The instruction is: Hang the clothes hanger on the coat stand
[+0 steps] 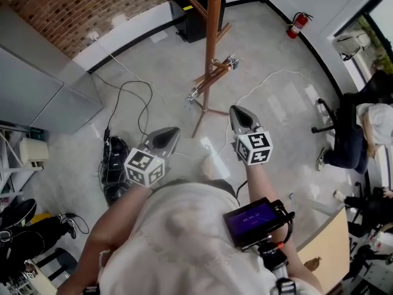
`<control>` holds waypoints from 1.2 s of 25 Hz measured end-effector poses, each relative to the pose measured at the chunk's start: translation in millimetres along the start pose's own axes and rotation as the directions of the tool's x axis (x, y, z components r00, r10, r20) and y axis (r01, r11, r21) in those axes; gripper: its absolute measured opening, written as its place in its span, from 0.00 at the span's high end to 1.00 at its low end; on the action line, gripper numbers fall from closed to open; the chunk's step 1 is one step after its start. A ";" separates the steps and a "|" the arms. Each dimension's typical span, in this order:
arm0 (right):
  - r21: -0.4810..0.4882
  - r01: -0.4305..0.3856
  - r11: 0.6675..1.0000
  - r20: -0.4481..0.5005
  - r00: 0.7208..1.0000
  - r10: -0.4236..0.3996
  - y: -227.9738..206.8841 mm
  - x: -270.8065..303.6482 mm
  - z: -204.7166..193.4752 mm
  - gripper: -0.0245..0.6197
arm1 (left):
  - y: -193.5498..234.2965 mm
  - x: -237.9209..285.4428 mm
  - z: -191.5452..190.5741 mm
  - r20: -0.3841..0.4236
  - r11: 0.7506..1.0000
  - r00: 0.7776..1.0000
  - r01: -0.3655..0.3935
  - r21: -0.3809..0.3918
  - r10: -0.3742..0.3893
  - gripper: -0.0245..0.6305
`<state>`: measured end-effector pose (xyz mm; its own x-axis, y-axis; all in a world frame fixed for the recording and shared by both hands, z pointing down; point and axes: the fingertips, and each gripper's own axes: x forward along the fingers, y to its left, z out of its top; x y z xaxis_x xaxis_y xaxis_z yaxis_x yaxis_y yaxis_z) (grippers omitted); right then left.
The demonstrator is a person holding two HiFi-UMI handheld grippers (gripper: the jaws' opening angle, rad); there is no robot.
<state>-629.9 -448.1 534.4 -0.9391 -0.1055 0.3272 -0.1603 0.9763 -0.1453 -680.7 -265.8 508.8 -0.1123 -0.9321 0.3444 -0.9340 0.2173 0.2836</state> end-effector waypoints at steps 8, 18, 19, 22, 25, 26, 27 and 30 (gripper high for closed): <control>0.050 -0.009 0.999 0.055 0.998 0.006 58.7 -81.4 -1.9 0.94 | -9.4 -23.4 -25.0 -0.019 0.998 0.997 0.070 0.008 -0.070 0.96; 0.081 -0.031 0.996 0.100 0.995 0.023 104.9 -136.9 -7.9 0.95 | -40.4 -38.4 -45.9 -0.035 0.987 0.987 0.157 0.027 -0.156 0.96; 0.086 -0.027 0.996 0.105 0.994 0.018 106.6 -138.9 -8.9 0.95 | -42.0 -40.5 -46.5 -0.035 0.986 0.986 0.163 0.029 -0.162 0.96; 0.093 -0.013 0.996 0.118 0.993 0.001 110.1 -141.8 -10.7 0.95 | -43.9 -46.2 -47.1 -0.035 0.983 0.984 0.178 0.037 -0.176 0.96; 0.089 -0.010 0.996 0.121 0.993 -0.001 113.0 -143.8 -8.1 0.95 | -45.1 -49.2 -45.2 -0.034 0.982 0.983 0.184 0.046 -0.182 0.96; 0.088 -0.009 0.996 0.123 0.992 -0.002 113.1 -144.7 -7.8 0.95 | -46.1 -49.6 -44.4 -0.032 0.982 0.982 0.185 0.047 -0.184 0.96; 0.088 -0.006 0.996 0.126 0.992 -0.005 113.1 -145.4 -7.7 0.95 | -47.1 -49.7 -43.7 -0.030 0.981 0.982 0.187 0.048 -0.186 0.96; 0.087 0.001 0.996 0.128 0.992 -0.012 114.9 -146.5 -7.1 0.95 | -49.5 -50.2 -44.4 -0.031 0.979 0.980 0.199 0.049 -0.198 0.96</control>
<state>-508.6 -319.2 476.4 -0.9683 -0.1405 0.2064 -0.1868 0.9562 -0.2255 -613.8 -216.9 517.3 0.0854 -0.9471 0.3093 -0.9532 0.0127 0.3021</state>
